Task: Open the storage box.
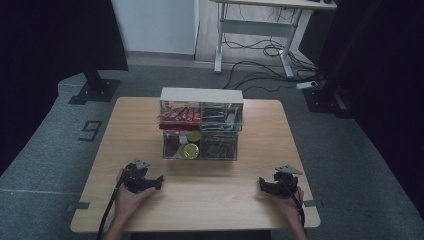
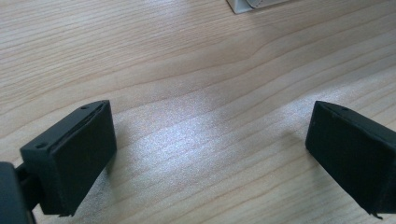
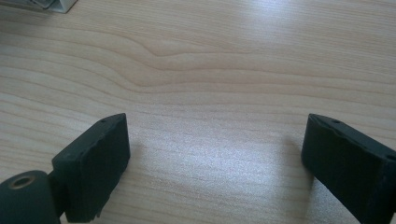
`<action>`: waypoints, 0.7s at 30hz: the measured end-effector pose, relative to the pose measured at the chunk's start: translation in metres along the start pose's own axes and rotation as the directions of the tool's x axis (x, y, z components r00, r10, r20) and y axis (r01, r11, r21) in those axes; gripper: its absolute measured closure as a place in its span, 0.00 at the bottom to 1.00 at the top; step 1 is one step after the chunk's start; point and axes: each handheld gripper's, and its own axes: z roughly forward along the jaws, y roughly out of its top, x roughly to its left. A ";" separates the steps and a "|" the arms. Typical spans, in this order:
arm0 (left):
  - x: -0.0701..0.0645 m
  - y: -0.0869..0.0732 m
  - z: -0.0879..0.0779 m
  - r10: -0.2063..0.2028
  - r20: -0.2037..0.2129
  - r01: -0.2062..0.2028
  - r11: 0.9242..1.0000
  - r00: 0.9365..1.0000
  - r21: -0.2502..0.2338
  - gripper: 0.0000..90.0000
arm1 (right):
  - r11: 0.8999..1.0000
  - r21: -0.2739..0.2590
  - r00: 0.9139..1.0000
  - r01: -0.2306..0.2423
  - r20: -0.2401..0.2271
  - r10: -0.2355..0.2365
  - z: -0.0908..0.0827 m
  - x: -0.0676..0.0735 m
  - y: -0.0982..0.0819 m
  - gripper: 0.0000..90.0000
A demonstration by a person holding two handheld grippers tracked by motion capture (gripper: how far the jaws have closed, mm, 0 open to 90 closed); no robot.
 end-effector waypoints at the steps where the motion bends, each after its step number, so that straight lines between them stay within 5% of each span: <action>1: 0.000 0.000 0.000 0.000 0.000 0.000 1.000 1.000 0.000 0.02 | 1.000 0.000 1.000 0.001 0.000 -0.001 0.000 0.000 0.000 0.09; 14: 0.007 -0.006 -0.011 -0.058 -0.038 0.057 0.998 0.998 -0.040 0.21 | 1.000 -0.001 1.000 -0.001 0.001 0.001 0.000 0.000 0.000 0.09; 21: 0.009 -0.006 -0.030 -0.059 -0.084 0.049 0.992 0.995 -0.114 0.34 | 1.000 -0.002 1.000 -0.001 0.000 0.001 0.000 0.000 0.000 0.09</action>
